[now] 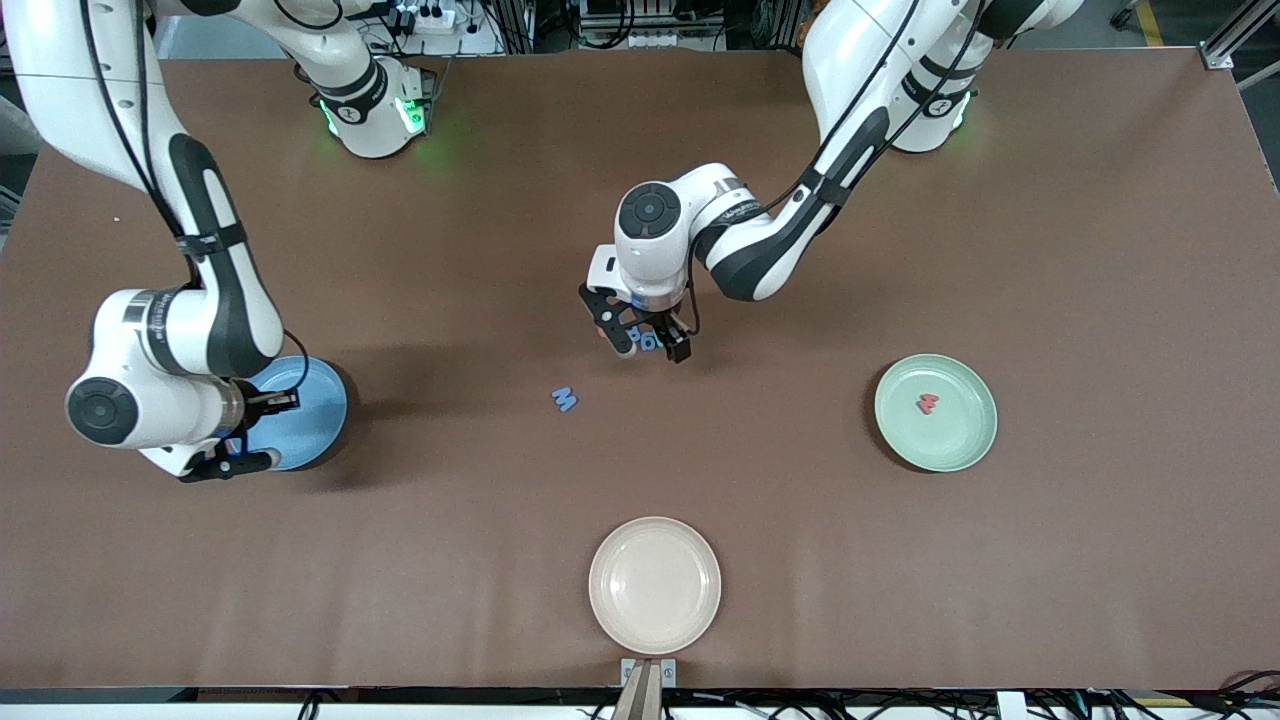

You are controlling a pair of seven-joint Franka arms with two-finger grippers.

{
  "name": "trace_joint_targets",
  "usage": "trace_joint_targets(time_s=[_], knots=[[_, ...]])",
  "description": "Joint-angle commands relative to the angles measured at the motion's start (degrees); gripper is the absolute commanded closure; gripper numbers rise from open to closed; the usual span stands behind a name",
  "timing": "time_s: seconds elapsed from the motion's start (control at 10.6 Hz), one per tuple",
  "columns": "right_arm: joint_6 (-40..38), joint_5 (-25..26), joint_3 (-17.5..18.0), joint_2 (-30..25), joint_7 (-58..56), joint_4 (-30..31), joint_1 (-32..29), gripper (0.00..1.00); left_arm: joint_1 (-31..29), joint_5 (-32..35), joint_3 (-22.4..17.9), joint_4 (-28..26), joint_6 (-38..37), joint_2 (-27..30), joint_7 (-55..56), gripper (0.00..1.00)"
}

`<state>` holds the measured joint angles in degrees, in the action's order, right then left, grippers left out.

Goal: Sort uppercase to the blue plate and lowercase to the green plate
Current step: 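Release the H on the blue plate while the left gripper lowers to letters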

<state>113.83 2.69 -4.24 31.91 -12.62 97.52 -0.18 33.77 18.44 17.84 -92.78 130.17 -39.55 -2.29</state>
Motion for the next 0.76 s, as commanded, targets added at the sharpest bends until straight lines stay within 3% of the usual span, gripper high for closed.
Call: trace_joint_targets(time_s=[0.0, 0.09, 0.66], knots=[[0.86, 0.04, 1.16, -1.32, -0.74, 1.53, -1.13, 0.31, 1.02, 2.56, 0.27, 1.29, 0.79, -1.84, -4.19, 0.00], [0.78, -0.41, 1.16, -0.97, -0.74, 1.45, -1.31, 0.00, 1.29, 3.00, 0.27, 1.46, 1.75, -2.63, -6.65, 0.00], [1.92, -0.41, 1.16, -0.18, -0.83, 1.18, -0.70, 0.00, 1.30, 3.09, 0.27, 2.07, 6.49, -5.26, -18.52, 0.00]])
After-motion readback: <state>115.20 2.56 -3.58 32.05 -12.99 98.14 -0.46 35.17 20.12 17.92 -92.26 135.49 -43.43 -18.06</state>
